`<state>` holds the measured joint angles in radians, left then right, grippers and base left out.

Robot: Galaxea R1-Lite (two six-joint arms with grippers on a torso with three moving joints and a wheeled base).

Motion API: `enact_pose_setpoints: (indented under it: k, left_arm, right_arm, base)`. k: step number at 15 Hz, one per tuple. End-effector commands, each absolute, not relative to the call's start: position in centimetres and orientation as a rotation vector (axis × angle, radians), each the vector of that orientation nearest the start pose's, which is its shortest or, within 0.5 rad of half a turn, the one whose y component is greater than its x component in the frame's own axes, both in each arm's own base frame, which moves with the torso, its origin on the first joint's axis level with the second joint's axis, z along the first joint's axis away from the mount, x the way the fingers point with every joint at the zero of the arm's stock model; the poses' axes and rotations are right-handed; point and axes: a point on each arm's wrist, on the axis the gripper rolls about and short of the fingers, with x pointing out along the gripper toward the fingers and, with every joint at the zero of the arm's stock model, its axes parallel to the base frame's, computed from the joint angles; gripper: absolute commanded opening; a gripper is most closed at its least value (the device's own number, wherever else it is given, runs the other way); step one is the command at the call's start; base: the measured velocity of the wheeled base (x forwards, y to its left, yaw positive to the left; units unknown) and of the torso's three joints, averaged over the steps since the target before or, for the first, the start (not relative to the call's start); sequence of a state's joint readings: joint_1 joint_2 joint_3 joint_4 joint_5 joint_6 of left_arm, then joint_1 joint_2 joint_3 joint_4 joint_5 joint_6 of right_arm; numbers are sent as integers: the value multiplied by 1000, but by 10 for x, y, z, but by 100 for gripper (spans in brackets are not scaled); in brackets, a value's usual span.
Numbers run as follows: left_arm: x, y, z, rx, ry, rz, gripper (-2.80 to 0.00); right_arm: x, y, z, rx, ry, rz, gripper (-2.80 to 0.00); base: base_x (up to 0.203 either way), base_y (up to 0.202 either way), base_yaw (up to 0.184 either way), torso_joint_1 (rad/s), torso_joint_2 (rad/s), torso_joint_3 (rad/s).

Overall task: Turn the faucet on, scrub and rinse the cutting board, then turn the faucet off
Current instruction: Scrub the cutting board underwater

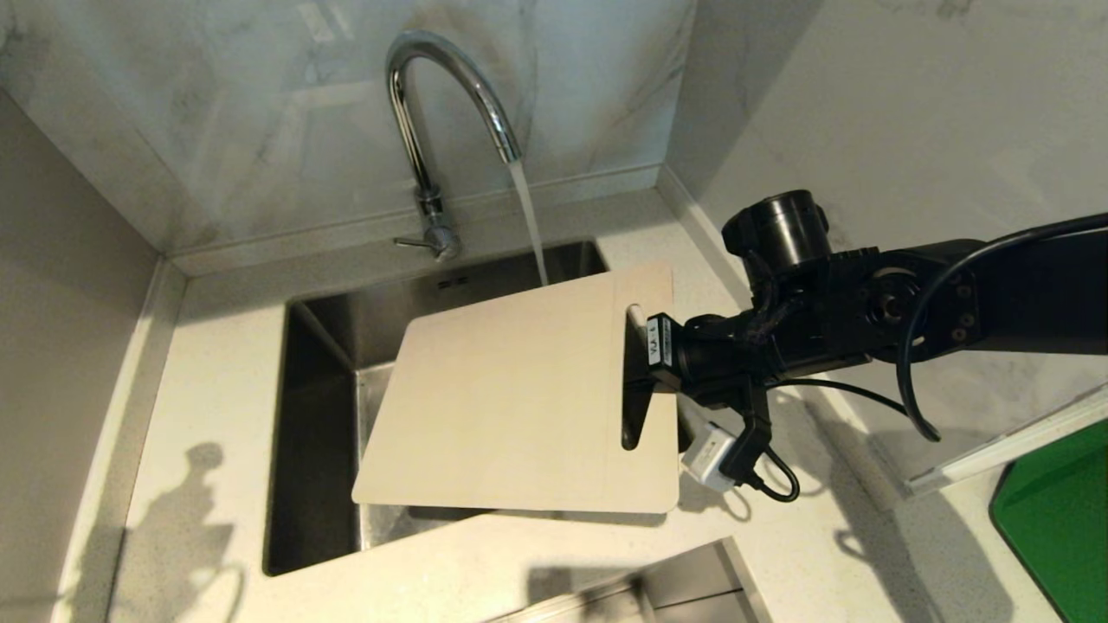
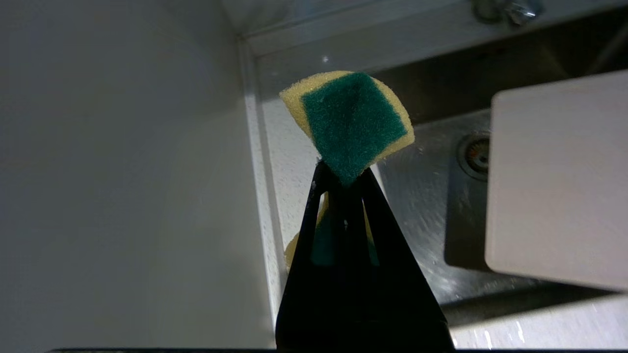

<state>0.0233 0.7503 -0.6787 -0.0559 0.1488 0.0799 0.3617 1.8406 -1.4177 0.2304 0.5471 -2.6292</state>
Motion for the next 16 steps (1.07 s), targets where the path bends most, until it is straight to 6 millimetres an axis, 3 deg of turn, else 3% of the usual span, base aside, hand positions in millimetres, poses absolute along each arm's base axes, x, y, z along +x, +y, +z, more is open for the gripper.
enact_pose_setpoints:
  k: [1,5,9,11,16]
  left_arm:
    - [129,14,277,70,153,230,-280]
    - [197,32,288,53,173,299,-280]
    - [257,36,280,-16,224,292,-280]
    - [283,16,282,-74,225,221,-280]
    - [312,-47,294,-188,289,35,-280]
  right_arm:
    - [322,135,226,-2235,-891,1132,-280]
    - [322,135,223,-2231,-886,1143,-280]
    - [317,133,225,-2230,-887,1143,-280]
    - [312,131,218,-2219,-872,1177,-280]
    - [308,132,223,-2226,-888,1160,-280]
  base:
    - [0,0,0,0,0,0]
    - [0,0,0,0,0,0]
    - [0,0,0,0,0,0]
    - [0,0,0,0,0,0]
    - [0,0,0,0,0,0]
